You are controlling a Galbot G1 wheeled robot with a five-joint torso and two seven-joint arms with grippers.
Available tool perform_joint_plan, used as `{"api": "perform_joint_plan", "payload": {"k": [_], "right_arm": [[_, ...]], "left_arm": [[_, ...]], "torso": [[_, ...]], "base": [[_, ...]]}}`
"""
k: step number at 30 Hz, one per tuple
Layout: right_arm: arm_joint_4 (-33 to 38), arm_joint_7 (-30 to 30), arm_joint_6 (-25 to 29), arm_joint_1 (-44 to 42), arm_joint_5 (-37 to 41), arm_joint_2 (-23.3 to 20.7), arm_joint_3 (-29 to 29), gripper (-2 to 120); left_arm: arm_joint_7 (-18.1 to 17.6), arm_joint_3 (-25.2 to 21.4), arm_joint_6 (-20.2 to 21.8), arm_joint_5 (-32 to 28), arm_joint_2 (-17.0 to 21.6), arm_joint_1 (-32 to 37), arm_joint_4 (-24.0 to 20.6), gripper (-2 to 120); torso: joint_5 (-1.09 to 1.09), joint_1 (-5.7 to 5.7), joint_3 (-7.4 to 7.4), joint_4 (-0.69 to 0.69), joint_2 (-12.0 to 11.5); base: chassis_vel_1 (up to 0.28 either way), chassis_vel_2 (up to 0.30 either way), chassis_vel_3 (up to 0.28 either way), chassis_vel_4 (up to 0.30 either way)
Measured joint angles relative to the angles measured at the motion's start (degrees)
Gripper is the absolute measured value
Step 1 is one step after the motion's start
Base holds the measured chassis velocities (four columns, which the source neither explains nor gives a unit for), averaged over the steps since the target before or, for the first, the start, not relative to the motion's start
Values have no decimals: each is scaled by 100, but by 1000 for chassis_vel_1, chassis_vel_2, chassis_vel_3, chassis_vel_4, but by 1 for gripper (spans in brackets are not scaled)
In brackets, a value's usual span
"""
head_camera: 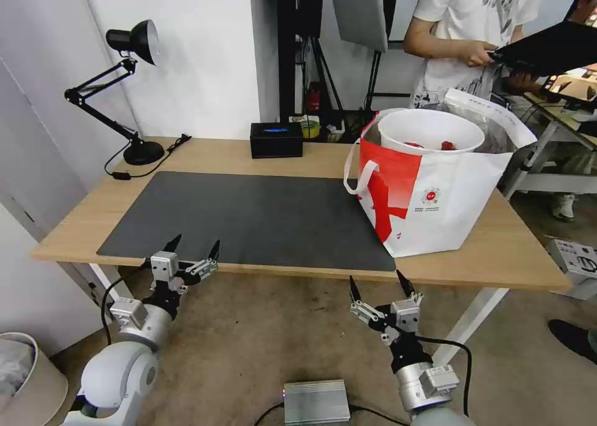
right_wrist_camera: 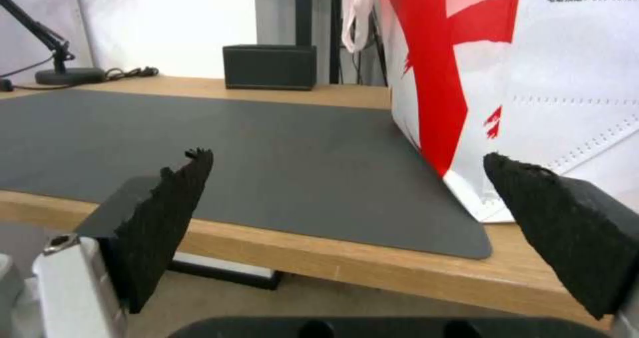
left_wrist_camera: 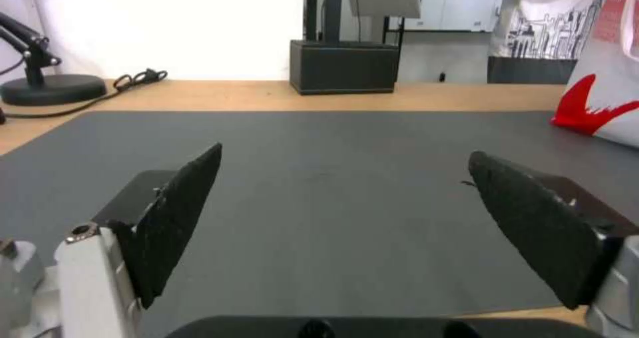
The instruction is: Pick up the trash from the table and place it into the takeout bag.
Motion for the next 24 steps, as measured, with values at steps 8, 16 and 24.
{"api": "perform_joint_plan", "payload": {"k": [8,16,24], "right_arm": [[0,0,0,0,0,0,0,100],[0,0,0,0,0,0,0,100],[0,0,0,0,0,0,0,100]], "left_arm": [[3,4,-6,38,2,-3,5,100],[5,8,-6,42,4,-4,5,100],[5,8,-6,43,4,-5,5,100]], "torso": [[0,0,0,0,0],[0,0,0,0,0],[0,0,0,0,0]], "base": [[0,0,0,0],[0,0,0,0],[0,0,0,0]]}}
